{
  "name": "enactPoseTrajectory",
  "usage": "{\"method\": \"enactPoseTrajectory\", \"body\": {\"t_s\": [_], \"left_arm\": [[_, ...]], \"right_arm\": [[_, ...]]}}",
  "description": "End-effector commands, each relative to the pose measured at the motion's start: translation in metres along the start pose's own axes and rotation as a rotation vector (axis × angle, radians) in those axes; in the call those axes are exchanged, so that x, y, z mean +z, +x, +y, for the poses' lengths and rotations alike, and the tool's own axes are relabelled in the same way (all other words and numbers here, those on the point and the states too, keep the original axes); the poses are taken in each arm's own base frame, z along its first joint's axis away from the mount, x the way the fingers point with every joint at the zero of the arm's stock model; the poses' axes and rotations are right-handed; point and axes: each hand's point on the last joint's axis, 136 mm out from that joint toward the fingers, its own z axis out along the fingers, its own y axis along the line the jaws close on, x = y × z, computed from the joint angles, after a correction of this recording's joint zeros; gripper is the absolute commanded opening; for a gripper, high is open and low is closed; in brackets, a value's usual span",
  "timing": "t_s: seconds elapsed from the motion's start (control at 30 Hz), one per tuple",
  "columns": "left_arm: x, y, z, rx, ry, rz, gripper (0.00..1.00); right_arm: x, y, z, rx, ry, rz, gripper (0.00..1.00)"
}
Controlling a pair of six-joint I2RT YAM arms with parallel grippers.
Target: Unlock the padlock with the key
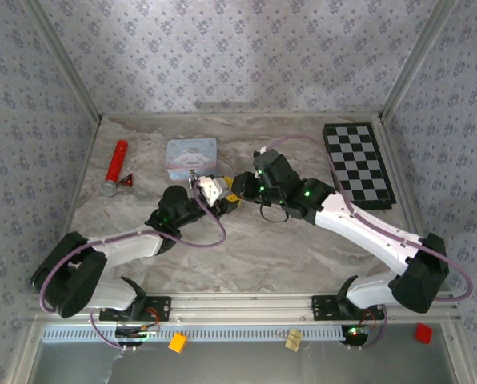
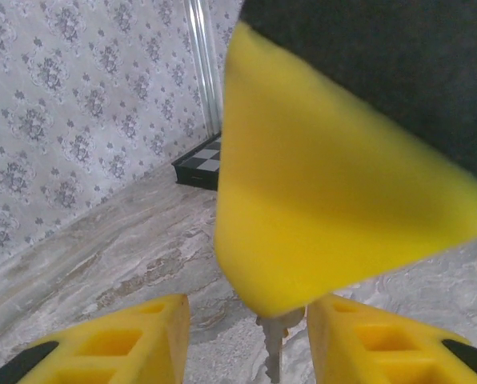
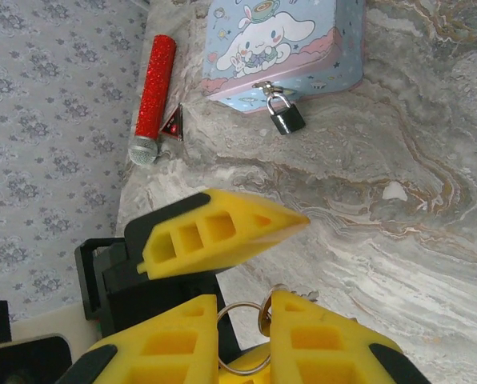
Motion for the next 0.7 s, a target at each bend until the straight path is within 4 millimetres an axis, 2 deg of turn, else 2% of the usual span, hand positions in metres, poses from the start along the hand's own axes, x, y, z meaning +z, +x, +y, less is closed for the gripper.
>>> {"method": "enactPoseTrajectory", "body": {"t_s": [0.0, 0.2, 0.33, 0.53, 0.57, 0.67], "left_arm": [[0.004, -0.015, -0.001, 0.009, 0.014, -0.041, 0.42], [0.001, -0.015, 0.001, 0.013, 0.003, -0.045, 0.38], [0.001, -0.014, -0.003, 0.014, 0.035, -0.028, 0.30], [-0.002, -0.014, -0.001, 0.013, 0.026, -0.034, 0.27], [-0.003, -0.015, -0.001, 0.011, 0.024, -0.036, 0.27], [-0.004, -0.017, 0.002, 0.007, 0.016, -0.044, 0.26]], "right_arm": [[-0.007, -0.003, 0.006, 0.011, -0.025, -0.020, 0.16], [-0.008, -0.006, 0.005, 0.014, -0.019, -0.034, 0.16], [-0.010, -0.008, 0.004, 0.018, -0.013, -0.045, 0.16], [-0.012, -0.012, 0.003, 0.024, -0.009, -0.062, 0.16], [-0.007, -0.004, -0.009, 0.025, 0.018, -0.046, 0.16], [-0.005, -0.003, -0.012, 0.030, 0.026, -0.041, 0.16]]}}
